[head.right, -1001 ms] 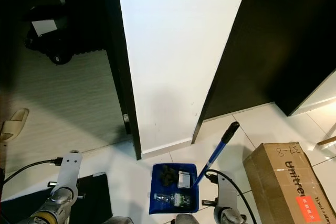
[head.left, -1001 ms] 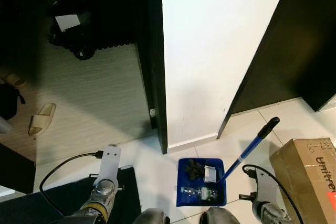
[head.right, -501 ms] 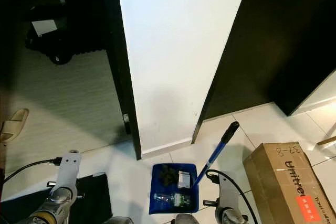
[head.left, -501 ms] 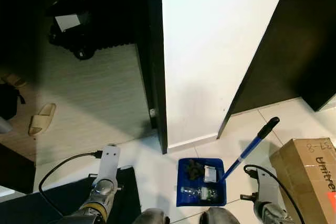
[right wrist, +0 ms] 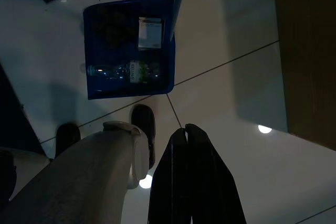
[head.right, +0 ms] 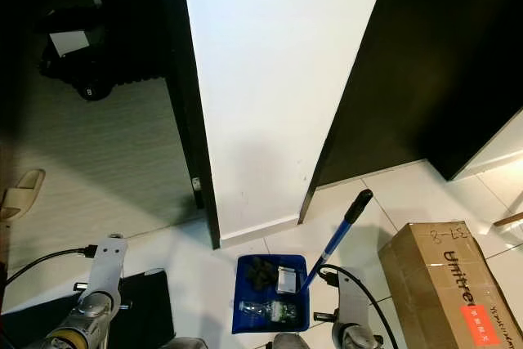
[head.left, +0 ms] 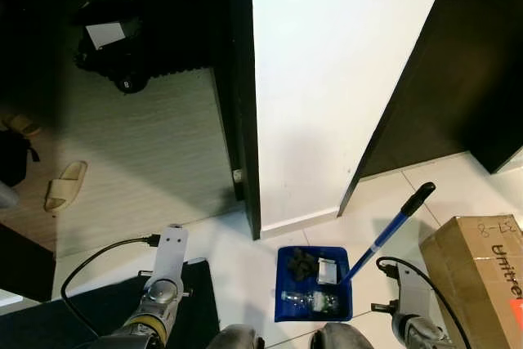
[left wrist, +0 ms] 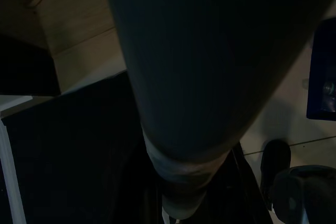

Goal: Sweep floor

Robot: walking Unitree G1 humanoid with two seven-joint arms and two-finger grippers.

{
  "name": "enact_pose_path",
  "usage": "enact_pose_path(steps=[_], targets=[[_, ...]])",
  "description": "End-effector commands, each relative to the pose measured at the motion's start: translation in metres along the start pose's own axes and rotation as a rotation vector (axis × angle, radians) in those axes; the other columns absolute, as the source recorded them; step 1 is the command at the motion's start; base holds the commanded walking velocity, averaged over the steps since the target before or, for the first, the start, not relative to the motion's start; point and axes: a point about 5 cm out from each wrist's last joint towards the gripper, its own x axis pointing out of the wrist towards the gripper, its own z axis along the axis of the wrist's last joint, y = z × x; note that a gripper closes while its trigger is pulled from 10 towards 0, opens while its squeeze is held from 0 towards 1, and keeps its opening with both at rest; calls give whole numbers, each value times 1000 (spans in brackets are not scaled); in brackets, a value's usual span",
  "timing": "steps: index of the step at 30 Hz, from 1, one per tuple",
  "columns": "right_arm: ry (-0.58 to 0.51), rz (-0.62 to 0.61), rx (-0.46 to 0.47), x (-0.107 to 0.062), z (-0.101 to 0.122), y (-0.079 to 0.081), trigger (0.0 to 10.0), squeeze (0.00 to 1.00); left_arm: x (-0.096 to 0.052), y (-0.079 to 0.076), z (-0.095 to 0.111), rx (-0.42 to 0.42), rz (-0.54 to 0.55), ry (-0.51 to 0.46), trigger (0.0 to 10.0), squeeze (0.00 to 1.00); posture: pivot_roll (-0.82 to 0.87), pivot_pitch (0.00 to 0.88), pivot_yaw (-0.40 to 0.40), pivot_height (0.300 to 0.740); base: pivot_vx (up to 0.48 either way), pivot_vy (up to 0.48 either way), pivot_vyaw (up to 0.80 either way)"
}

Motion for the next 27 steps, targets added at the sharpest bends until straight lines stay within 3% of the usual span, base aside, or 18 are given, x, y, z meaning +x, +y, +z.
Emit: enact_pose_path(steps=[1,19,27], targets=[[15,-1,-8,0,-2,1,10000,0,1,10,-5,37,21,25,10000,0,72,0,-8,740,0,0,0],[-14,-33,-34,0,1,-2,10000,0,1,12,-3,32,26,25,10000,0,77,0,-15,740,0,0,0],[-134,-80,-4,-1,15,-6,10000,0,1,14,-4,38,26,23,10000,0,80,0,-11,740,0,0,0]])
